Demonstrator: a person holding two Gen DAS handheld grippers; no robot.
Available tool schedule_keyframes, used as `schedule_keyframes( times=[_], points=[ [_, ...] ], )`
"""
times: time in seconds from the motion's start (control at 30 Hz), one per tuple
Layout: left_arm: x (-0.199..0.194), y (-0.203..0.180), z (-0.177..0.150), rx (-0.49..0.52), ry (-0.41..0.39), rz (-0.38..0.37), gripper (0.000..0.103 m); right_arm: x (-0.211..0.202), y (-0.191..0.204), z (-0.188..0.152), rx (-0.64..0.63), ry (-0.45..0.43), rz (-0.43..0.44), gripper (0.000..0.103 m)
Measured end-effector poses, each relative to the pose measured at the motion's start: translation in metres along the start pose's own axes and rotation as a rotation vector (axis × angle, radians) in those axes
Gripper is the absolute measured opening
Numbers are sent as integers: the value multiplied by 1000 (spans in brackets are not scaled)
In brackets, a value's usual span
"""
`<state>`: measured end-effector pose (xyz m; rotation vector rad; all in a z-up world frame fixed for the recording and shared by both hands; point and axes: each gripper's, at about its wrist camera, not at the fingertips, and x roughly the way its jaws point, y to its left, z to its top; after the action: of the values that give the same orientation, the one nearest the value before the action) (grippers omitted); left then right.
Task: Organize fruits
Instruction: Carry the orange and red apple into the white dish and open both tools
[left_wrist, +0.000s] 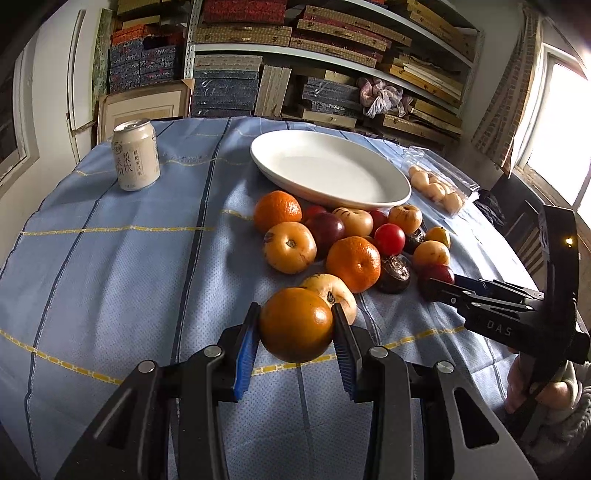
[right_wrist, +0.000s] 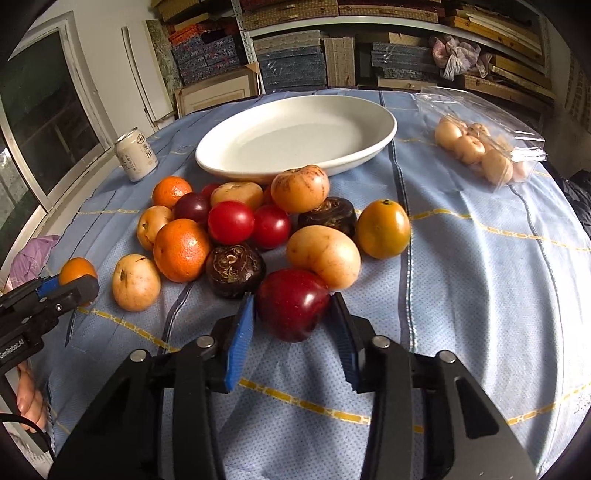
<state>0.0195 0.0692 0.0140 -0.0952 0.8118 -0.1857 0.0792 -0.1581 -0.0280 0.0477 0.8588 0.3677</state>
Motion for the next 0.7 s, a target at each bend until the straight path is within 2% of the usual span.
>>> schedule_keyframes(
  times=[0.17, 0.27, 0.43, 0.53, 0.7],
  points=[
    [4, 1, 0, -4, 6, 2, 38, 1, 1, -2, -6, 8, 4, 40],
    [5, 0, 1, -4, -4, 9, 38, -1, -2, -4, 20, 15, 53, 39],
    [-2, 2, 13, -18, 1, 8, 38, -30, -15, -6, 64, -19, 84, 39],
    [-10, -6, 39, 38, -8, 47, 38, -55, -27, 19, 69, -72, 69, 39],
    [-9, -23, 98, 101, -46, 95, 38, -82, -35, 92, 68, -216, 37, 39]
  ],
)
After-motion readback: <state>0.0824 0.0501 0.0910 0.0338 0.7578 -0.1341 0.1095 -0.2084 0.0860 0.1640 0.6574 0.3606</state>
